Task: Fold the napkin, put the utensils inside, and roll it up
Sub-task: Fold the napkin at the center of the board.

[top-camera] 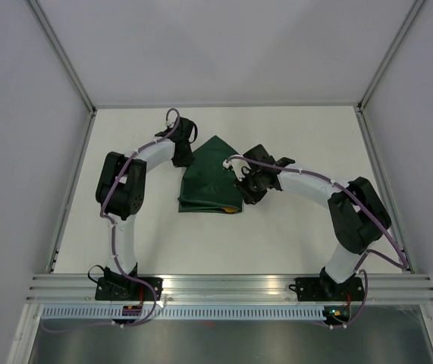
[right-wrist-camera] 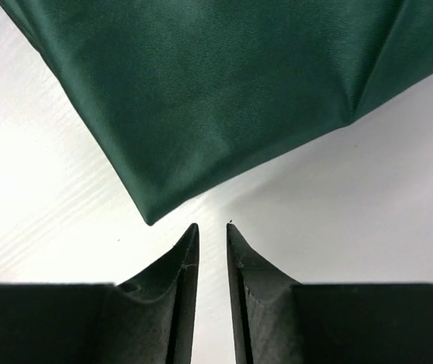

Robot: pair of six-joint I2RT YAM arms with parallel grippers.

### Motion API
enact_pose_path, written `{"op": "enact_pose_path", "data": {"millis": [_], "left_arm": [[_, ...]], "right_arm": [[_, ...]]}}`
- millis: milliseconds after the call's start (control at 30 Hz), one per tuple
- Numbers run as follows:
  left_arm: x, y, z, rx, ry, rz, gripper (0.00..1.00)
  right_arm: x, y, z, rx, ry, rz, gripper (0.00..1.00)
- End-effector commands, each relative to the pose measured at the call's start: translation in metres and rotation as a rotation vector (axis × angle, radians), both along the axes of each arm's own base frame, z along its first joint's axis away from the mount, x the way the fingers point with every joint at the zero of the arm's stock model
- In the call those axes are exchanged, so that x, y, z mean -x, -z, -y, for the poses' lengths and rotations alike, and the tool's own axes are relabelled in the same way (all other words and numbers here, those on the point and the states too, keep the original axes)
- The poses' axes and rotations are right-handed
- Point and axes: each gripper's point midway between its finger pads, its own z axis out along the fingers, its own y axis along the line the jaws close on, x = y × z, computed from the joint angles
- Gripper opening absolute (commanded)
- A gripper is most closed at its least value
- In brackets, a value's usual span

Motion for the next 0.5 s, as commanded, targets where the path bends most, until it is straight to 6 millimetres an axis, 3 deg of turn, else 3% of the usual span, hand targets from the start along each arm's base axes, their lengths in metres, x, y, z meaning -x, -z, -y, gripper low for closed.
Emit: {"op": "enact_pose_path", "data": {"millis": [0, 100, 200, 333, 467], "left_arm": [[0.008, 0.007, 0.006, -0.006, 0.074, -0.037, 0.08], [0.006, -0.015, 0.003, -0.002, 0.082, 0.019, 0.13], [0.003, -0.053, -0.006, 0.007, 0.068, 0.101, 0.27], [0.004, -0.085, -0.024, 0.026, 0.026, 0.163, 0.44], [0.02, -0.154, -0.039, 0.07, -0.008, 0.306, 0.56]], "right_arm": [[-0.003, -0.021, 0.01, 0.017, 0.003, 0.083, 0.28], [0.001, -0.031, 0.011, -0.001, -0.023, 0.106, 0.3], [-0.002, -0.051, 0.006, -0.04, -0.028, 0.151, 0.37], [-0.013, -0.074, 0.001, -0.054, -0.032, 0.197, 0.47], [-0.021, -0.083, -0.014, -0.062, -0.124, 0.27, 0.58]]}}
